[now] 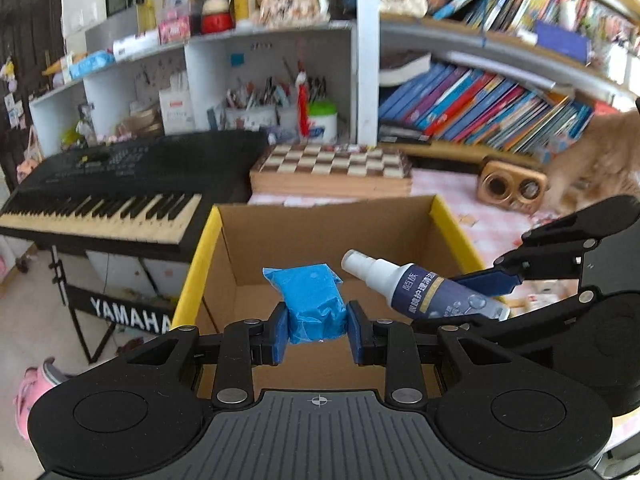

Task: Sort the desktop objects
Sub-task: 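Lower both items into the yellow box and open both tools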

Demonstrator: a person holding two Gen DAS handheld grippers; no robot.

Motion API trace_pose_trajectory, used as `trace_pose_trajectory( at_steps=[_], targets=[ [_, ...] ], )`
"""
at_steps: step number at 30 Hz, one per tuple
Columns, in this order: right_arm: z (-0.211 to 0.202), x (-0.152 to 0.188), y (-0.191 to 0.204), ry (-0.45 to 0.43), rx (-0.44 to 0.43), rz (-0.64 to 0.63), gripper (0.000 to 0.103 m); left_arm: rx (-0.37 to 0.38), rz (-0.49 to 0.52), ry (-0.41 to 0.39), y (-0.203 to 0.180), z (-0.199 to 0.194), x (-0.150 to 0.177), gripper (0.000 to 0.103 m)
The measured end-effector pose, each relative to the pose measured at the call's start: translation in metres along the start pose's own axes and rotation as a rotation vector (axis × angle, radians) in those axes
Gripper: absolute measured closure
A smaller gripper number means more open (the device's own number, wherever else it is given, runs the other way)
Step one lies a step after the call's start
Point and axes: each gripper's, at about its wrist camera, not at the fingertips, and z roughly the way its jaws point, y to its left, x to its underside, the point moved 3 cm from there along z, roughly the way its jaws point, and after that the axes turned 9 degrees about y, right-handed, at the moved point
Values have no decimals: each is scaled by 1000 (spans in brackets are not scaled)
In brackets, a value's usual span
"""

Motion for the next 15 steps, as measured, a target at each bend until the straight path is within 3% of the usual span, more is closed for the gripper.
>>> trace_pose_trajectory(
  at_steps=[15],
  targets=[
    [58, -1, -10, 193, 9, -252, 72, -42, 22, 182, 7, 51, -2, 75]
  ],
)
